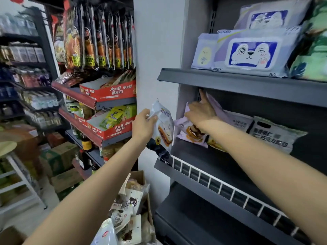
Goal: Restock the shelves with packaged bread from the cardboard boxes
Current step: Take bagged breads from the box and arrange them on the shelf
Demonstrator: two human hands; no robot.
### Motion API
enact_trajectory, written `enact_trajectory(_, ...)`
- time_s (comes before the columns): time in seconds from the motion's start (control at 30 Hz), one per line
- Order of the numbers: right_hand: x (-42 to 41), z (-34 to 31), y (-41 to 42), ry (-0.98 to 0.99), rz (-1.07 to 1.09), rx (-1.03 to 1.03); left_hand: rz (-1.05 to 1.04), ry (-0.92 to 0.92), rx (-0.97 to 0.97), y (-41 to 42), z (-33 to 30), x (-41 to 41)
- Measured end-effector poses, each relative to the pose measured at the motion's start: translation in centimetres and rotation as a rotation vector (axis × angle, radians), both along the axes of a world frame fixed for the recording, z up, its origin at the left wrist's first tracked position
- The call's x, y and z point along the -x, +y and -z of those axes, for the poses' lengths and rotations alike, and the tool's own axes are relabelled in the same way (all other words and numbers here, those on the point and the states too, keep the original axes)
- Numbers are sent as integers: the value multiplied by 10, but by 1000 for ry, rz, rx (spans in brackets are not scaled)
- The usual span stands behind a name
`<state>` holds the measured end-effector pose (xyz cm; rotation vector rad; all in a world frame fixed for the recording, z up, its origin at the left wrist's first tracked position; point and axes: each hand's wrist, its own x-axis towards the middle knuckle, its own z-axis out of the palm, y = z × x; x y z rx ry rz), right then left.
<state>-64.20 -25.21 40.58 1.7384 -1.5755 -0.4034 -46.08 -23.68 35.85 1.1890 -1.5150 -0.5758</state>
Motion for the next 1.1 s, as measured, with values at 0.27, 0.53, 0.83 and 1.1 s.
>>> enact_trajectory(0.27,-5,52,-35,-182,-176,34,152,89,-48,-14,4,-21)
enact_trajectory(0.53,-1,91,-32,-909,-112,148,195,103,-44,-17,3,-22)
enact_trajectory(0.83,15,53,-2,-1724,-294,140,329,228,-124,-5,-7,-4)
enact_trajectory(1.1,59,60,46,-2458,-174,121,527,473,-303,18,-4,76)
